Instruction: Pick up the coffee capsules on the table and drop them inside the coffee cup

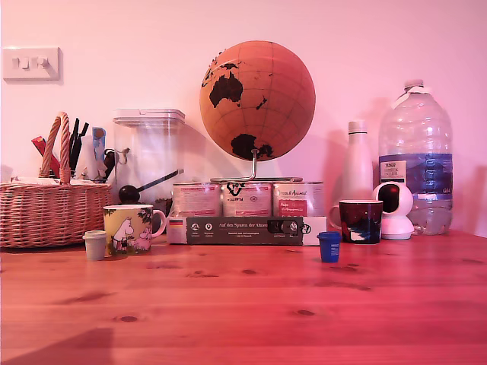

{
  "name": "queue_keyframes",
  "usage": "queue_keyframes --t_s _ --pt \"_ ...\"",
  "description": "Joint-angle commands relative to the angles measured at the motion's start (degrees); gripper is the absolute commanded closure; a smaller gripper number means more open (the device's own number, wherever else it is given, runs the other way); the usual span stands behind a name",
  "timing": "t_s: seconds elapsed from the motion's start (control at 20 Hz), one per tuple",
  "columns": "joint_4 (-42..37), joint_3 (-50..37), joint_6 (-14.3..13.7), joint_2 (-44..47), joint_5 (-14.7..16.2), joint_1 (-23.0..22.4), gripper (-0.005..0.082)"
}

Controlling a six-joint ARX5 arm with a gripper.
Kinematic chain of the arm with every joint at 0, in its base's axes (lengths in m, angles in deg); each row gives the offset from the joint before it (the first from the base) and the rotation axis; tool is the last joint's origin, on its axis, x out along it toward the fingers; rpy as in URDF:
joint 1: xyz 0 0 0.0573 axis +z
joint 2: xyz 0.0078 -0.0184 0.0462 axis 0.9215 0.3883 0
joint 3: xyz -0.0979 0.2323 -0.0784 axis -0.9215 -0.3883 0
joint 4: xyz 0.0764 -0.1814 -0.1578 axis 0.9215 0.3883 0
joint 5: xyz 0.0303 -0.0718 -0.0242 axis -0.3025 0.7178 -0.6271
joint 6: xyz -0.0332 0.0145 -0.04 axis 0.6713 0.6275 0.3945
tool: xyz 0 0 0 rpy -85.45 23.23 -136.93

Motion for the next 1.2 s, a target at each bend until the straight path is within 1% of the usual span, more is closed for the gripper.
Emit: queue_keyframes --t_s 0.0,0.15,0.2,0.3,0.35,0.4,0.45,0.5,0.55,0.6,0.65,0.7,0.8,0.85,0.9,1.05,1.15 --pt "-1.53 0.48 0.37 4.22 0.07 0.09 0.0788" --pt "-4.96 2.08 -0.15 11.41 -0.28 0.09 0.0788" --pt "-6.25 2.64 -0.2 13.42 -0.98 0.09 0.0788" --pt "-9.18 3.23 -1.03 17.18 -1.09 0.09 0.0787" --pt "-10.73 3.28 -1.14 18.73 -1.07 0.09 0.0776" --pt "-12.13 3.28 -1.86 20.06 -1.07 0.09 0.0743" --pt "-13.46 3.28 -1.84 21.14 -1.07 0.09 0.0632" --pt "-14.62 3.28 -1.81 22.03 -1.01 0.09 0.0431" --pt "-15.69 3.28 -1.84 22.88 -1.09 0.09 0.0205" --pt "-16.46 3.28 -2.08 23.71 -1.09 0.09 0.0076" --pt "-16.85 3.28 -2.29 24.35 -1.07 0.09 0.0016" --pt "-17.35 3.28 -2.32 24.98 -1.05 0.09 0.0009" --pt "-17.59 3.28 -3.82 26.14 -0.85 0.09 0.0009" --pt "-17.62 3.28 -3.82 26.86 -0.85 0.07 0.0009" --pt "-17.64 3.28 -4.85 27.74 -0.85 0.09 0.0009" --pt "-19.08 3.28 -5.09 30.99 -0.83 0.07 0.0009" --pt "-21.2 3.28 -6.16 33.29 -0.83 0.02 0.0009"
